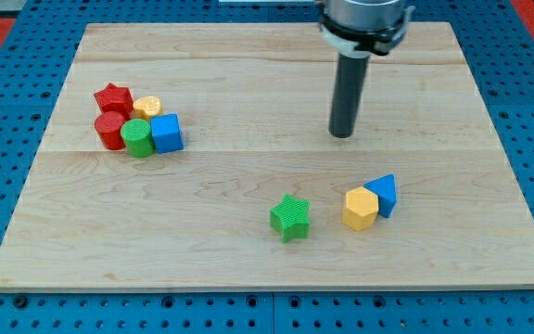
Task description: Move the arm to the bottom of the green star
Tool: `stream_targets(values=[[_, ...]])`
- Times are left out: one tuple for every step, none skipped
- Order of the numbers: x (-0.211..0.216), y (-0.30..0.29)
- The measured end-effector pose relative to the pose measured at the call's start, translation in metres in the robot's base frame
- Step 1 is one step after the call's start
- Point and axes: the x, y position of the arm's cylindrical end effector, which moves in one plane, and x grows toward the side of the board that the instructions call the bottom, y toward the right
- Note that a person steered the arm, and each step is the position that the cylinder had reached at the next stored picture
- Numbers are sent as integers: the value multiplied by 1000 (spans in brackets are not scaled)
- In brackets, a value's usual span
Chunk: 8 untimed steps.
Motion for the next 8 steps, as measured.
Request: stream_targets(values=[[13, -9], [15, -24], [15, -32], [15, -38], [15, -47], [15, -61], [15, -75], [15, -88]])
